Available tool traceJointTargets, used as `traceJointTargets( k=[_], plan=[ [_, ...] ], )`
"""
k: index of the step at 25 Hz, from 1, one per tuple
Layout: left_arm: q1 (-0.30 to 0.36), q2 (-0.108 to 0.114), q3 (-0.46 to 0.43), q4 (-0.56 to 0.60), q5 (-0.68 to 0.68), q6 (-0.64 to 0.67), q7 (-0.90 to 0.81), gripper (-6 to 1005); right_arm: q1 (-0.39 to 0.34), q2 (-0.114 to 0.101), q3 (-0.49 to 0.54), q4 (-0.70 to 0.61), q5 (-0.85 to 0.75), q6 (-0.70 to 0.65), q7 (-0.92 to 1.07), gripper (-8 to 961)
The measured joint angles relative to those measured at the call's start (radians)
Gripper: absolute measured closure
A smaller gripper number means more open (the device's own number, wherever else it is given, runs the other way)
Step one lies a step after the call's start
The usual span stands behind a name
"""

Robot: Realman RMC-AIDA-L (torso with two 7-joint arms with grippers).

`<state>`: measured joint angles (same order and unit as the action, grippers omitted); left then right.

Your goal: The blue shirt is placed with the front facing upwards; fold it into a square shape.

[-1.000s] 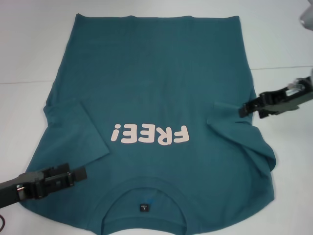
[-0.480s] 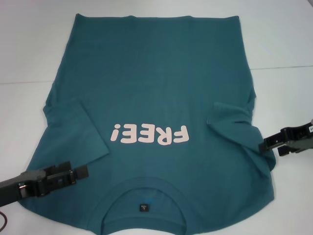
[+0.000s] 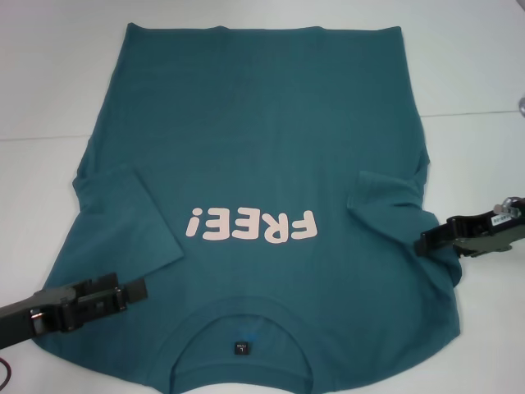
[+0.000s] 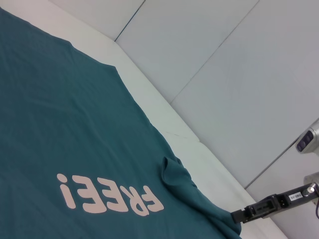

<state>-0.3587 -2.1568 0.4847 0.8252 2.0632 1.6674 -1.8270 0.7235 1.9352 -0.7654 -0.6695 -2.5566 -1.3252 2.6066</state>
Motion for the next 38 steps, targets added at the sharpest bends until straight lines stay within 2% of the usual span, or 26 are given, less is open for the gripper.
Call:
traceJointTargets(
  k=[4, 9, 14, 23, 33, 38],
  plan=[
    [0.0, 0.0, 0.0, -0.001, 0.002, 0.0, 0.0, 51, 0.014, 0.008, -0.005, 0.019, -0.002, 0.02, 0.0, 383],
    [0.001, 0.002, 0.0, -0.01, 0.004, 0.0, 0.0, 51, 0.024, 0.006, 0.0, 0.025, -0.017, 0.016, 0.008, 419],
    [0.001, 0.006, 0.0, -0.022, 0.0, 0.0, 0.001, 51, 0.02, -0.003, 0.001, 0.021, -0.017, 0.009, 0.015, 649],
    [-0.006, 0.006, 0.0, -0.023, 0.003, 0.0, 0.0, 50, 0.014, -0.018, 0.002, 0.011, -0.017, -0.01, 0.021, 951],
    [0.0, 0.006, 0.0, -0.023, -0.001, 0.0, 0.0, 50, -0.014, -0.056, 0.03, -0.131, -0.019, -0.132, 0.071, 951],
    [0.0, 0.006, 0.0, -0.023, -0.001, 0.0, 0.0, 49, -0.011, -0.065, 0.03, -0.153, -0.039, -0.167, 0.081, 950]
  ],
)
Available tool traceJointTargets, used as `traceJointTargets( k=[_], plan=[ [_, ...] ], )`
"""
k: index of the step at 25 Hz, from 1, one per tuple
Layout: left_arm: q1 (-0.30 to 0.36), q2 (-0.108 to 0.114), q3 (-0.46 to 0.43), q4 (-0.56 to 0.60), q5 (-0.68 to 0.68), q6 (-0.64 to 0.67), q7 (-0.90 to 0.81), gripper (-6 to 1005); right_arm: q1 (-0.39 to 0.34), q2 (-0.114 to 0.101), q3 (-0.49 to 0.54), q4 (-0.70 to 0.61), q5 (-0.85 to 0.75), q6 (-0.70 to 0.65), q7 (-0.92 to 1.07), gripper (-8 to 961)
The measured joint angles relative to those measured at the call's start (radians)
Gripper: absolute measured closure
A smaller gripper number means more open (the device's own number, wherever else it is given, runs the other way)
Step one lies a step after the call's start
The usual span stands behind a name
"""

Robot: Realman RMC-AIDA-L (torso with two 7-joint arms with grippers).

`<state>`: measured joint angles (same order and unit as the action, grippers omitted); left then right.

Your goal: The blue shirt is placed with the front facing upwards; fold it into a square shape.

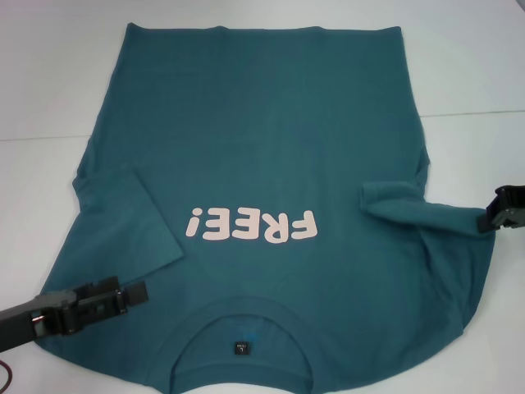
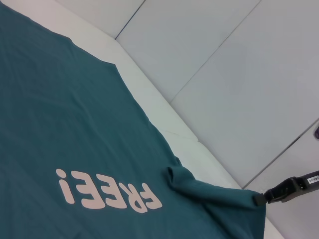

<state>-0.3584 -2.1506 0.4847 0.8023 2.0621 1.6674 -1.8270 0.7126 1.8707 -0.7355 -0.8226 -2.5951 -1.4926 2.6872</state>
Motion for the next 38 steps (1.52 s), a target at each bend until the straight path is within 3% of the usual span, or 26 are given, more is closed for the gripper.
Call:
traceJointTargets(
  k=[5, 11, 16, 22, 30, 38],
  plan=[
    [0.0, 0.001, -0.002, 0.0, -0.001, 0.0, 0.0, 49, 0.02, 0.005, -0.007, -0.007, 0.0, -0.073, -0.009, 950],
    [0.001, 0.001, -0.006, 0.0, -0.001, -0.012, 0.0, 49, 0.07, 0.055, -0.024, -0.004, 0.0, -0.093, -0.026, 951],
    [0.006, 0.001, -0.007, 0.0, -0.001, -0.012, -0.001, 50, 0.1, 0.082, -0.063, 0.019, -0.005, -0.059, -0.026, 921],
    [0.009, 0.004, -0.008, 0.0, 0.0, -0.012, -0.002, 50, 0.118, 0.086, -0.131, 0.086, -0.005, -0.004, -0.029, 875],
    [0.009, 0.005, -0.013, 0.0, 0.0, -0.014, -0.003, 49, 0.112, 0.094, -0.121, 0.091, 0.094, 0.012, -0.152, 815],
    [0.004, 0.009, -0.034, 0.0, 0.0, -0.014, -0.014, 49, 0.102, 0.076, -0.129, 0.095, 0.163, -0.046, -0.286, 485]
  ],
)
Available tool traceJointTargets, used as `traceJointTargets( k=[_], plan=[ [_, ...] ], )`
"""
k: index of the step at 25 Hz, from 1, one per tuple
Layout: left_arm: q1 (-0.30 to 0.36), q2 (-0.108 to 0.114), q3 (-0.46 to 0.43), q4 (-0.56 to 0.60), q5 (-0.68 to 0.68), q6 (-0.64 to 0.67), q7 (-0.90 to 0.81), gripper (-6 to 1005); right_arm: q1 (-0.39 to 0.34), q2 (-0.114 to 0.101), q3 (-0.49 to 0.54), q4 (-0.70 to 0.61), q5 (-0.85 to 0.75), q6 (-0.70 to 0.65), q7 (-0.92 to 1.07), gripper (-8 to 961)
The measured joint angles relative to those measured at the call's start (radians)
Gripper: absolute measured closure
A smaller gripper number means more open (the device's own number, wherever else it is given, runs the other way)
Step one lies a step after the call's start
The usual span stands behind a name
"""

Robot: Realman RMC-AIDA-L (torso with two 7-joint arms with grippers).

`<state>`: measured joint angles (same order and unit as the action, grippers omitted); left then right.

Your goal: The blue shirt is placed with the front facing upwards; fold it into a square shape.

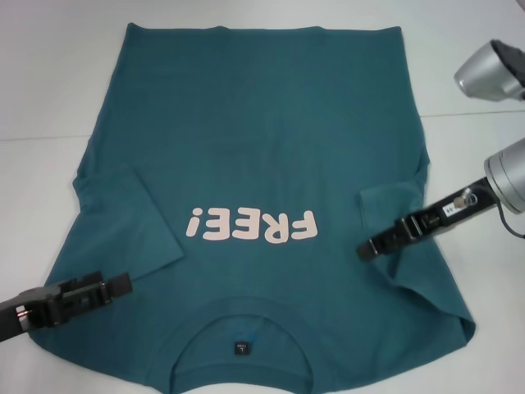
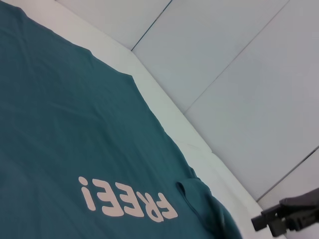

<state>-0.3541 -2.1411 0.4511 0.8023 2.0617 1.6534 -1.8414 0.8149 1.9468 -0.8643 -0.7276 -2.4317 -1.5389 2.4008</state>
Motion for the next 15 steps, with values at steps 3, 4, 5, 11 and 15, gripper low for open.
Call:
traceJointTargets(
  k=[3, 4, 5, 11, 15],
  plan=[
    [-0.003, 0.0, 0.0, 0.0, 0.0, 0.0, -0.001, 49, 0.003, 0.001, -0.002, -0.002, -0.04, -0.015, 0.002, 334],
    [-0.004, 0.0, 0.0, 0.0, 0.0, 0.0, -0.002, 49, 0.002, 0.0, 0.001, -0.005, -0.043, -0.02, 0.002, 308],
    [-0.004, 0.0, 0.0, 0.0, 0.0, 0.0, -0.003, 49, -0.001, -0.002, 0.006, -0.008, -0.043, -0.025, 0.002, 282],
    [-0.004, 0.0, 0.0, 0.0, 0.0, -0.001, -0.013, 50, -0.031, -0.024, 0.101, -0.012, 0.02, -0.046, -0.039, 128],
    [0.001, 0.009, 0.0, 0.0, 0.0, -0.001, -0.063, 50, -0.086, -0.039, 0.177, -0.004, 0.118, -0.053, -0.077, 54]
  ],
)
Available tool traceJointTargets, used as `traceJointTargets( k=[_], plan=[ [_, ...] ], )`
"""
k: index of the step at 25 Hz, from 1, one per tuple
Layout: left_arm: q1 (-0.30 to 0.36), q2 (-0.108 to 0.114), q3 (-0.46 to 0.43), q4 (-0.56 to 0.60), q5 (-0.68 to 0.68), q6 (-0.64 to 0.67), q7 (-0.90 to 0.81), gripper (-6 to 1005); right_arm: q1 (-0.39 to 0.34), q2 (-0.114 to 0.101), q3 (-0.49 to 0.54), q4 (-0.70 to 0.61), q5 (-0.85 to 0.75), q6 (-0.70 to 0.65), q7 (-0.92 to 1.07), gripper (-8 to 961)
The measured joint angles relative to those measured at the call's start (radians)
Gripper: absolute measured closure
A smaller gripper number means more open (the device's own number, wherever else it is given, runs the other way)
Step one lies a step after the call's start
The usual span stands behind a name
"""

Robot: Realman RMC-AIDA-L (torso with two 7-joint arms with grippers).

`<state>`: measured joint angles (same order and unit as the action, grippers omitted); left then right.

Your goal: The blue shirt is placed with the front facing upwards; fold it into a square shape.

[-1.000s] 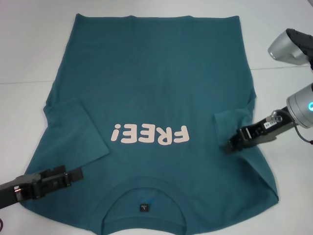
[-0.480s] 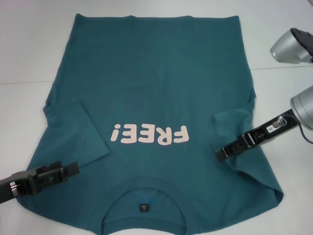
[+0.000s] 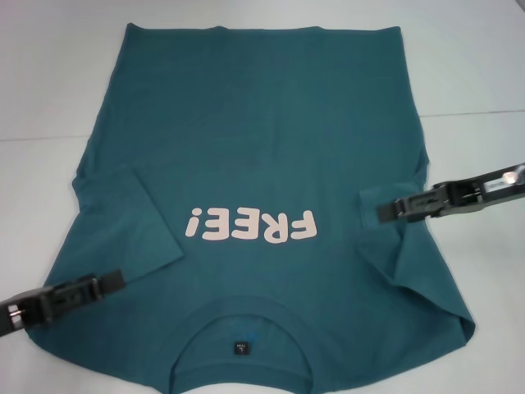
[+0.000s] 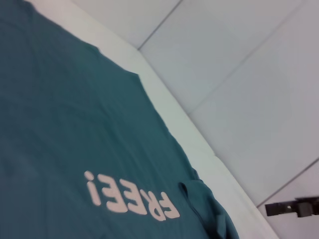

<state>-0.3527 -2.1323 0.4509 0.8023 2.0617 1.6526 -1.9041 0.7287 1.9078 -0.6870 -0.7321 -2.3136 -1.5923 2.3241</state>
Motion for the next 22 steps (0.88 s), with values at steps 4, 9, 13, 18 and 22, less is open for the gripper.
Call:
traceJointTargets(
  k=[4, 9, 13, 18, 22],
  plan=[
    [0.007, 0.023, -0.032, 0.004, 0.004, 0.021, -0.145, 49, -0.076, -0.017, 0.047, 0.004, 0.12, -0.025, -0.034, 24],
    [0.008, 0.041, -0.069, 0.003, 0.046, 0.012, -0.414, 49, -0.15, -0.027, 0.081, 0.003, 0.233, -0.048, -0.054, 31],
    [0.004, 0.046, -0.081, 0.006, 0.117, -0.044, -0.516, 50, -0.166, -0.024, 0.09, 0.004, 0.244, -0.047, -0.059, 42],
    [-0.003, 0.053, -0.087, 0.007, 0.197, -0.122, -0.558, 50, -0.167, -0.021, 0.091, 0.005, 0.24, -0.044, -0.067, 42],
    [-0.004, 0.055, -0.109, 0.011, 0.203, -0.157, -0.526, 51, -0.164, -0.021, 0.091, 0.005, 0.242, -0.043, -0.068, 41]
  ],
)
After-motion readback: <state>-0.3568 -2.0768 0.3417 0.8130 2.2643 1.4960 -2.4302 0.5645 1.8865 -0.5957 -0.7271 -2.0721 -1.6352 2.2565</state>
